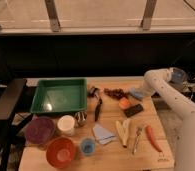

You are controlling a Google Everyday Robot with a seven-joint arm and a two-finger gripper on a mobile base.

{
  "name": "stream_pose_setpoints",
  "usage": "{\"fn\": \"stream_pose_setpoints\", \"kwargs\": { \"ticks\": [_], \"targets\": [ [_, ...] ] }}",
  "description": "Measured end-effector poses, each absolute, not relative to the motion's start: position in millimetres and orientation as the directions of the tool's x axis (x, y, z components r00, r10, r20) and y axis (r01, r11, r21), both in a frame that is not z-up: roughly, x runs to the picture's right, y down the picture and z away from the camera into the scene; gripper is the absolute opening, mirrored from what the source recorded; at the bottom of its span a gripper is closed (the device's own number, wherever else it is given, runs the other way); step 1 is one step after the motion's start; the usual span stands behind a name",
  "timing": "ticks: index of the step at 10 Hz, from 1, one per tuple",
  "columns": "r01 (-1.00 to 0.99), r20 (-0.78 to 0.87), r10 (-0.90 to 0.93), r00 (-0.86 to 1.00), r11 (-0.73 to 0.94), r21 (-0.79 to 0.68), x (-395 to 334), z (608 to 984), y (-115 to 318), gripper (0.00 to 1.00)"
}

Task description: Place sponge in red bowl

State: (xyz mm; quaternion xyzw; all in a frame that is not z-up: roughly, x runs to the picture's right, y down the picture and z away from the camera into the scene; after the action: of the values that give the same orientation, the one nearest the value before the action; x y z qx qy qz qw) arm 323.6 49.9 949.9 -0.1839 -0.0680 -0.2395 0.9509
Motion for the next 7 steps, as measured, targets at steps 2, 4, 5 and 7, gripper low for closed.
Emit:
{"fn": "stream_pose_setpoints", "kwargs": {
  "ticks": [2, 4, 5, 7],
  "targets": [
    [0.483, 0.204, -0.441, 0.874, 0.834, -0.265, 320.8, 924.0, 33.0, 0.0],
    [0.492, 0.202, -0.455, 0.868, 0.843, -0.218, 314.0, 909.2, 23.7, 0.0],
    [0.495, 0.202, -0.46, 0.865, 0.846, -0.198, 311.6, 901.8, 19.8, 0.0],
    [0.518, 0.21, -0.486, 0.848, 0.843, -0.142, 297.4, 881.5, 11.5, 0.0]
  ]
}}
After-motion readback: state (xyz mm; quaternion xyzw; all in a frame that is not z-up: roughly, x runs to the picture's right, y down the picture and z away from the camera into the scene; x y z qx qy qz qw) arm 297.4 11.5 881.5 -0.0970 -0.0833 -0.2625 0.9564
